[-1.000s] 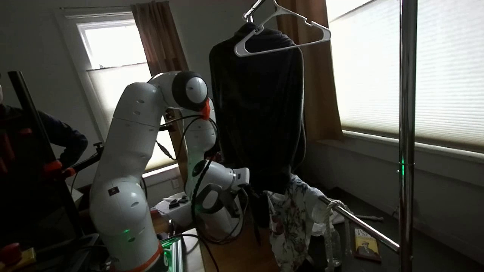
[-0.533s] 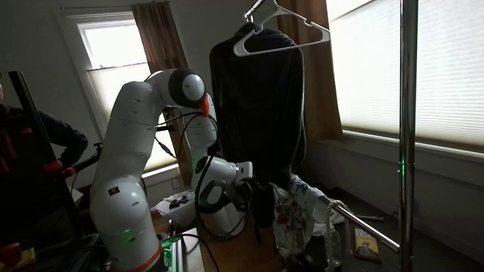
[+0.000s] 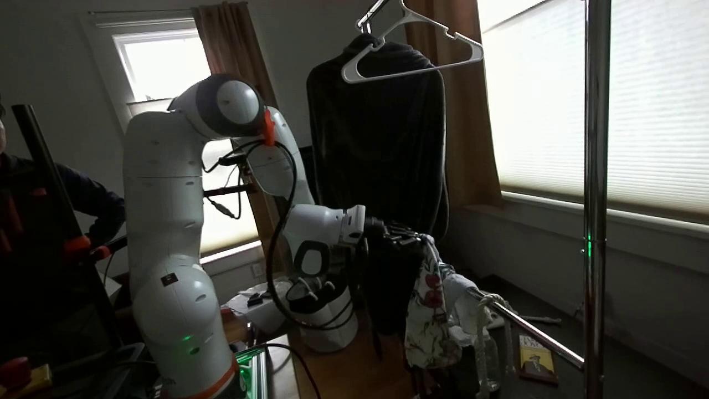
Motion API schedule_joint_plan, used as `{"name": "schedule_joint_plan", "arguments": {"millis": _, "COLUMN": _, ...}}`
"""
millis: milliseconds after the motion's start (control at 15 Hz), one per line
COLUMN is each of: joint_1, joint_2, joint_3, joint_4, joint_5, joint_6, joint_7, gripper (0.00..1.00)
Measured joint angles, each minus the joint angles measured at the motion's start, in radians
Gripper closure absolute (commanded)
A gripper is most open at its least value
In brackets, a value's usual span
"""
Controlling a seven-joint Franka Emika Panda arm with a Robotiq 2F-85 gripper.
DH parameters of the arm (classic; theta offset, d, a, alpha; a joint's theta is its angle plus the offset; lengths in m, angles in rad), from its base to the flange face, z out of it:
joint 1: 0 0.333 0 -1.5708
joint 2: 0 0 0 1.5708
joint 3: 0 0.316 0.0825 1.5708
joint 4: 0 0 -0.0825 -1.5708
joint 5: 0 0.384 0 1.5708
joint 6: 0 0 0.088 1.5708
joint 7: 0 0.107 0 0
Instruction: Hang the floral pillowcase on the top rail of the stand
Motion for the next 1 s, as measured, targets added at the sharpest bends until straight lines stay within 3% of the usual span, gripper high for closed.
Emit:
{"name": "schedule_joint_plan", "arguments": {"millis": 133, "joint_1": 0.057, "joint_2": -0.104, "joint_3": -0.042, "joint_4": 0.003, "joint_5": 0.14, "joint_6": 0.0, "joint_7": -0.106, "gripper": 0.98}}
{"name": "schedule_joint_plan", "arguments": {"millis": 267, "joint_1": 0.102, "joint_2": -0.191, "joint_3": -0.082, "joint_4": -0.009, "joint_5": 0.202, "joint_6": -0.008, "joint_7": -0.179, "gripper": 0.99}}
{"name": "schedule_joint_plan", "arguments": {"millis": 667, "joint_1": -0.026, "joint_2": -0.229, "joint_3": -0.019, "joint_4": 0.013, "joint_5": 0.203, "joint_6": -0.014, "joint_7": -0.151, "gripper": 0.99}}
{"name": "schedule_joint_plan", "arguments": {"millis": 1000, "joint_1": -0.156, "joint_2": -0.394, "joint_3": -0.021, "joint_4": 0.052, "joint_5": 0.237, "joint_6": -0.014, "joint_7": -0.262, "gripper": 0.99}}
